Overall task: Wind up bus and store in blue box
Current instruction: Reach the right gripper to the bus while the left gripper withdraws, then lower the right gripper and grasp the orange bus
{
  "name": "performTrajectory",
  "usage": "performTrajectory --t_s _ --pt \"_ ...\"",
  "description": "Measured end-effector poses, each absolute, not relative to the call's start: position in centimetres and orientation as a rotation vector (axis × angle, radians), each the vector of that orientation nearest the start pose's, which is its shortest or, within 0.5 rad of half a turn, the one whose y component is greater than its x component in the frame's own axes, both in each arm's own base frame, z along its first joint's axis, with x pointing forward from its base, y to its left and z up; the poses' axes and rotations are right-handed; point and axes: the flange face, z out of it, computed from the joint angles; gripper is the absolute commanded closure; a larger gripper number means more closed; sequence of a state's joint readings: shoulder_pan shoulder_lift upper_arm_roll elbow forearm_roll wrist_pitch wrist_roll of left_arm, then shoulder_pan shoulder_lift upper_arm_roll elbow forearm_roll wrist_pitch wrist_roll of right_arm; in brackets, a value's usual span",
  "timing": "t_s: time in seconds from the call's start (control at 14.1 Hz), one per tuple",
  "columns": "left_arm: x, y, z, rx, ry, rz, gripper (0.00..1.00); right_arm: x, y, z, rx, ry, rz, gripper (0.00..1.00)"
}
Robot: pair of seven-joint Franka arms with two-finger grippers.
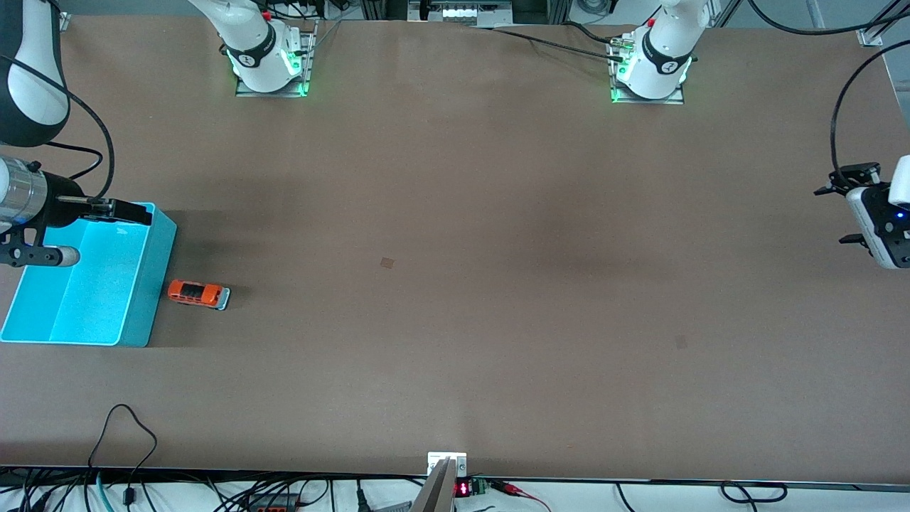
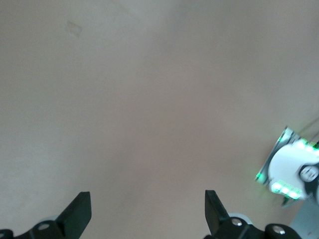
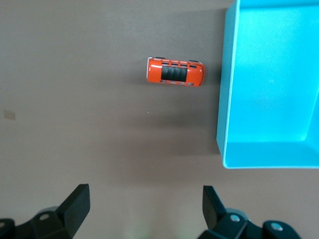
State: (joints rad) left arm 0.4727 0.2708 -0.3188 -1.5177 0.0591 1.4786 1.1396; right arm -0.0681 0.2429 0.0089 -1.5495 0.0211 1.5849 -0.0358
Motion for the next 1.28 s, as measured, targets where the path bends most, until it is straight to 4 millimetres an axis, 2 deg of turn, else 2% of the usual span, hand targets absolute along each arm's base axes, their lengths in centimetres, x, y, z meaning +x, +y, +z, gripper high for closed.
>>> performTrajectory --t_s 0.21,0.43,0.64,0.93,1.07,1.28 --pt "58.5 6.8 52.3 -3.016 1.285 0.440 0.00 62.0 -3.2 48.5 -3.080 -0.171 0.283 0.00" --pt "57.7 2.3 54.7 -3.083 0.971 0.501 0.00 63.4 -3.0 45.7 -3.029 -0.495 0.257 0.00" --pt "57.6 0.0 55.2 -3.111 0.766 0.507 0.00 64.6 -2.6 42.0 -2.942 -0.798 0.263 0.00" --pt "56.9 -3.5 56.6 -3.123 0.431 0.531 0.00 67.3 -2.3 35.2 -2.799 -1.276 0.186 0.00" --pt "56.8 -4.4 57.5 -3.119 0.286 0.456 0.00 68.1 -2.7 32.9 -2.749 -1.462 0.169 0.00" --pt "57.3 -5.0 58.2 -3.099 0.089 0.224 0.00 68.6 -2.9 31.0 -2.692 -1.614 0.184 0.00"
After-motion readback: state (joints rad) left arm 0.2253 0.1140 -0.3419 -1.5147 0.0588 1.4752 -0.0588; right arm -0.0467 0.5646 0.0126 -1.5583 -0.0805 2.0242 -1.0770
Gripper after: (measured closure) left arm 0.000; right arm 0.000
